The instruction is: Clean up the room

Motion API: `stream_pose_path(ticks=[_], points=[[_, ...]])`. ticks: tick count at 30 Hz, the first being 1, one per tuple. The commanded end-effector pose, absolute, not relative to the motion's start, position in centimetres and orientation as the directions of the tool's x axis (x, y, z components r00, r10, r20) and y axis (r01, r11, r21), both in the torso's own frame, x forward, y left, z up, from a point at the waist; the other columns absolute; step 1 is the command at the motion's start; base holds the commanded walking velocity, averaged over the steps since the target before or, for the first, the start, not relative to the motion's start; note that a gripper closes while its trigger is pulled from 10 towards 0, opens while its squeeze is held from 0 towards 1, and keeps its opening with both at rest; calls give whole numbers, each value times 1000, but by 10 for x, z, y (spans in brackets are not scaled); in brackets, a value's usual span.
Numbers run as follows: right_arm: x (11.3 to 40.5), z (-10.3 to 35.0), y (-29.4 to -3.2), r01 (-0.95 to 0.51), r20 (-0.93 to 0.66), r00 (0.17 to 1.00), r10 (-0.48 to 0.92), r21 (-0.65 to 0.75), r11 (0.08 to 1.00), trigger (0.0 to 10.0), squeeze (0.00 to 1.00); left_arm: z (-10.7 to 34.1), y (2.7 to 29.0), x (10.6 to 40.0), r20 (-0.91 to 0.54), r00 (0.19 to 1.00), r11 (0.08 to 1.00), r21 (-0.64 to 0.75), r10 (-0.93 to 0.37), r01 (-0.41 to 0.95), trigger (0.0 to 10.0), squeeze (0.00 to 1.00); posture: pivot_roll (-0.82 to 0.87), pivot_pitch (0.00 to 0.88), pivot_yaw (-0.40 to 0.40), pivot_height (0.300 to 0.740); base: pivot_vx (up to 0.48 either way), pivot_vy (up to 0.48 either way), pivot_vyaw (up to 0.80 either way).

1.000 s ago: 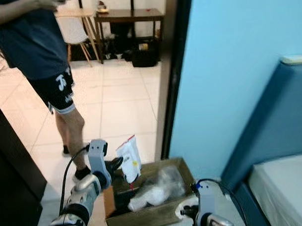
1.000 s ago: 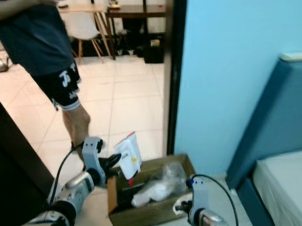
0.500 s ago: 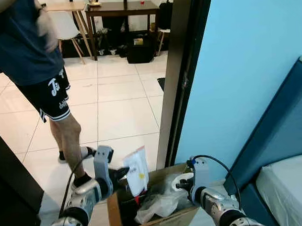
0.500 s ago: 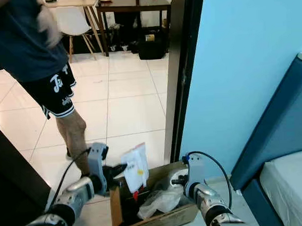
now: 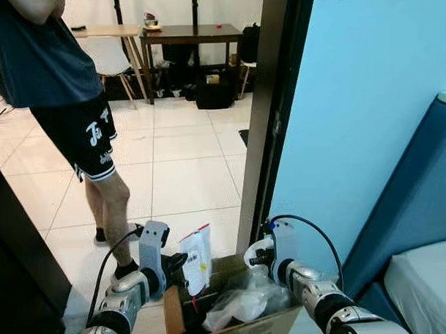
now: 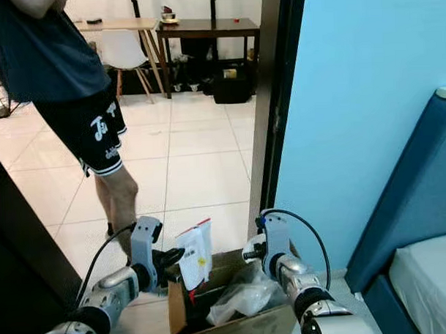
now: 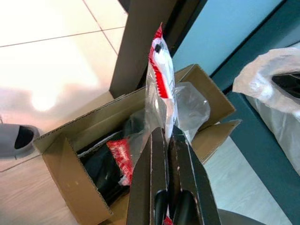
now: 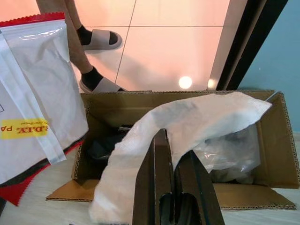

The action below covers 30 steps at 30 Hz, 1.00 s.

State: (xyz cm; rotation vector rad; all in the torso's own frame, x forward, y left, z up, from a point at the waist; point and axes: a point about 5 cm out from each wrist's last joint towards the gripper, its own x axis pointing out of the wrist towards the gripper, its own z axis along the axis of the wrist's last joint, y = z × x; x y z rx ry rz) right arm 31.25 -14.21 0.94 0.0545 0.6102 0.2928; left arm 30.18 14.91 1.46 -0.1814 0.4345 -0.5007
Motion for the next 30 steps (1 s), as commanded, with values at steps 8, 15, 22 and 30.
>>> stream_pose_path(ticks=[8,15,22,30], points=[[319,17,-130,-289,-532,789,307,119,950,10000,0,13,152,299,-379,771,859,-258,-511,443,10000,0,-51,91,-30,603,0,0,0],[317,16,-126,-291,-513,798,317,133,948,10000,0,12,156,298,-391,765,860,-245,-511,448,10000,0,-46,112,-25,588,0,0,0],[311,10,-117,-284,-515,791,330,168,944,10000,0,21,162,306,-362,819,895,-195,-445,400,10000,0,-52,162,-3,588,0,0,0],[303,3,-111,-296,-527,785,325,142,945,10000,741,34,168,320,-315,877,931,-166,-363,326,10000,0,-59,195,5,588,0,0,0]])
